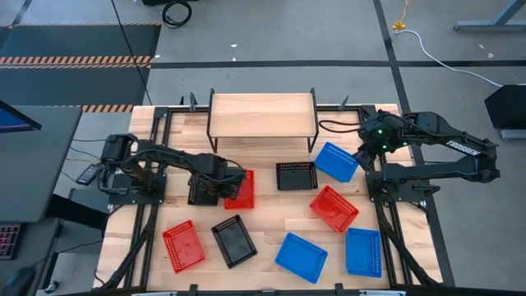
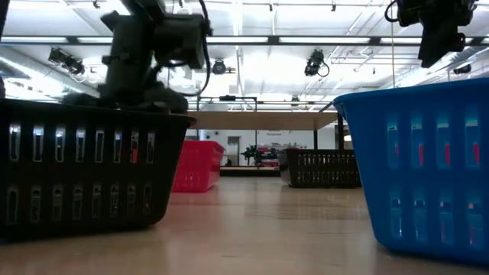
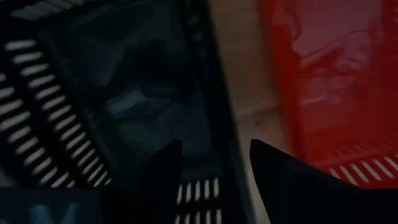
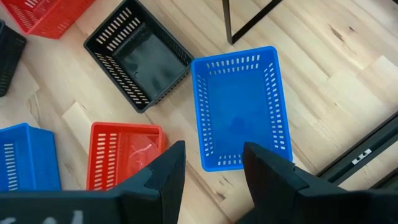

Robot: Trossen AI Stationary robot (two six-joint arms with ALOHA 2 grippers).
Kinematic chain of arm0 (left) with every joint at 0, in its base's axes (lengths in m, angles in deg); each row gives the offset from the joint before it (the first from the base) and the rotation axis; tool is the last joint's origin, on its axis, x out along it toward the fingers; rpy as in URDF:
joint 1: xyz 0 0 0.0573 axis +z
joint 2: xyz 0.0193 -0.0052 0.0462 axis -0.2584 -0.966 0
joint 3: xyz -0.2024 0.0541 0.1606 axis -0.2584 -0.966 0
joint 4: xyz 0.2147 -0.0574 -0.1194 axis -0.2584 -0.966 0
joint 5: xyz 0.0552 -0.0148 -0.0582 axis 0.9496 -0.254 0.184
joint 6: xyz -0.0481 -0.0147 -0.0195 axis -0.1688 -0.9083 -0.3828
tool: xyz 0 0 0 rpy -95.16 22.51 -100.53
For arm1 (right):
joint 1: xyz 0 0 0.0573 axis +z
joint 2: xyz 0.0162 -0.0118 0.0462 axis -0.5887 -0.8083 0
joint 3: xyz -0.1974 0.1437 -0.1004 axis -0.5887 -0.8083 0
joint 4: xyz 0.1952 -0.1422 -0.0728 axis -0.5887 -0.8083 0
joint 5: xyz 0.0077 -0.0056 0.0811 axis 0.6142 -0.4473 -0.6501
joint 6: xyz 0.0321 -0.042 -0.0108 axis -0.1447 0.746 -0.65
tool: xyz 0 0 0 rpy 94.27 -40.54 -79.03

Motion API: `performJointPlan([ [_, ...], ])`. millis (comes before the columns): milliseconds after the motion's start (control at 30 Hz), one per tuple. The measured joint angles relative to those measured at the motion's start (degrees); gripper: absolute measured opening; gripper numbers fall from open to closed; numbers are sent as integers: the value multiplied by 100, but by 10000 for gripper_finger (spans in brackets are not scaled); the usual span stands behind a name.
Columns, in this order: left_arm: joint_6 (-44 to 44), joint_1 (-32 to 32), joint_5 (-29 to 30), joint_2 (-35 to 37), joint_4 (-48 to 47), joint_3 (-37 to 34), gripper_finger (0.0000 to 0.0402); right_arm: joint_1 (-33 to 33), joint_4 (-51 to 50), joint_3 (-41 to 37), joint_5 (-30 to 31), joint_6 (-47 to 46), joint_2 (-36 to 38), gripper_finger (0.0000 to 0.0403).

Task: Stack baskets on shelf by color
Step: Put the top left black bin on the shelf

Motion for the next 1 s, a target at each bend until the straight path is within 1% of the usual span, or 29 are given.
performJointPlan([
  [100, 195, 82, -108, -214, 284, 0, 173, 0, -2, 0, 2, 2, -2, 166],
  [167, 203, 145, -271, -352, 442, 0, 144, 0, -2, 0, 2, 2, -2, 166],
  [233, 155, 175, -374, -441, 484, 0, 102, 0, -5, 0, 8, 2, -2, 166],
  [333, 33, 205, -467, -445, 437, 2, 27, 0, -23, 0, 17, 2, -2, 166],
  [367, 29, 205, -493, -426, 421, 13, 15, 0, -22, 0, 17, 12, -2, 166],
  [467, 88, 199, -543, -286, 211, 146, 11, 0, -23, 0, 22, 142, -2, 166],
  [567, 70, 115, -553, -78, -280, 497, 5, 0, -40, 0, 117, 224, 0, 166],
  [667, -44, -45, -556, 135, -642, 1034, 5, -4, -65, 0, 209, 283, 0, 166],
  [800, -438, -196, -551, 284, -1087, 1847, 3, -4, -67, -1, 310, 304, 0, 166],
  [867, -623, -187, -416, 291, -1122, 2331, 3, -7, -65, 0, 319, 304, 0, 166],
  [1000, -738, 105, 171, 301, -1157, 3233, 2, -7, 4, 0, 315, 303, 0, 166],
])
